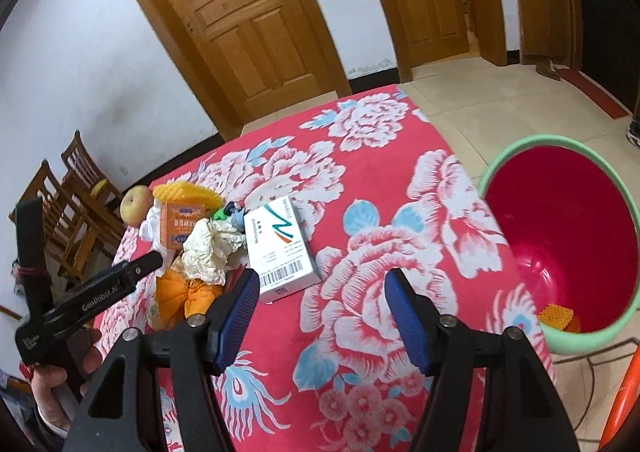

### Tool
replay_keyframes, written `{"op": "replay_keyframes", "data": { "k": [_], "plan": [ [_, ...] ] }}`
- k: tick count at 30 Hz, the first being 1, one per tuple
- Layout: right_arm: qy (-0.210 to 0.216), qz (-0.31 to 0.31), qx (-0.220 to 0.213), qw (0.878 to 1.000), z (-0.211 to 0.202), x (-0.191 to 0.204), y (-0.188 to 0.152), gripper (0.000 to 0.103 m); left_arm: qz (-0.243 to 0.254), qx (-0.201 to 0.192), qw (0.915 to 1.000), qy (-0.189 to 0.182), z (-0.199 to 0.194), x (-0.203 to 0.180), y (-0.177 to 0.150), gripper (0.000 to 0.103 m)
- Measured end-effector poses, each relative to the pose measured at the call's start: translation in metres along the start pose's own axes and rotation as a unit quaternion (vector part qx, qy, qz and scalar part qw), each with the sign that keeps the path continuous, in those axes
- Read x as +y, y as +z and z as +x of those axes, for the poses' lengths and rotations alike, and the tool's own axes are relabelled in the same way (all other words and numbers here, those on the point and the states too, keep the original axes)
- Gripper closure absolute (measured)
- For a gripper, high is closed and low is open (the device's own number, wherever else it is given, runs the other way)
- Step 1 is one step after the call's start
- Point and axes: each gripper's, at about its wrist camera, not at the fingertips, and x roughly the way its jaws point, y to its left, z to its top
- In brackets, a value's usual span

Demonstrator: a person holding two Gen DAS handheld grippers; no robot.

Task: Collect trash
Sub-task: 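Move both open tools back over the table toward the remaining items, then grasp the white medicine box with the right tool while the left tool grasps the orange box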

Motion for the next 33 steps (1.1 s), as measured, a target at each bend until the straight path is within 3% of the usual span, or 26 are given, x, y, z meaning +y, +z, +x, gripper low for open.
{"op": "replay_keyframes", "data": {
  "k": [2,13,18,19,26,28,32,33],
  "plan": [
    [0.003,-0.011,0.007,1.0,0.007,0.005,0.001,0.032,0.001,-0.006,1.0,-0.005,0.0,-0.003,0.003,0.027],
    [-0.006,-0.049,0.038,0.998,0.042,0.019,0.001,0.027,0.026,-0.022,0.9994,-0.005,0.027,-0.015,0.024,0.028],
    [-0.013,-0.055,0.049,0.997,0.054,0.02,0.0,0.026,0.028,-0.023,0.9992,-0.017,0.031,-0.015,0.021,0.045],
    [-0.014,-0.057,0.049,0.997,0.056,0.021,-0.001,0.027,0.035,-0.027,0.9988,-0.02,0.028,-0.016,0.02,0.054],
    [-0.023,-0.07,0.041,0.996,0.062,0.026,-0.001,0.026,0.032,-0.022,0.9987,-0.033,0.016,-0.016,0.012,0.054],
    [-0.026,-0.074,0.039,0.996,0.063,0.028,-0.001,0.027,0.025,-0.026,0.9988,-0.033,0.009,-0.014,0.01,0.054],
    [-0.04,-0.091,0.03,0.995,0.065,0.031,-0.002,0.047,0.007,-0.034,0.9988,-0.035,-0.008,-0.006,0.005,0.054],
    [-0.04,-0.092,0.029,0.995,0.065,0.032,-0.002,0.047,0.003,-0.036,0.9987,-0.036,-0.012,-0.004,0.004,0.054]
  ]
}}
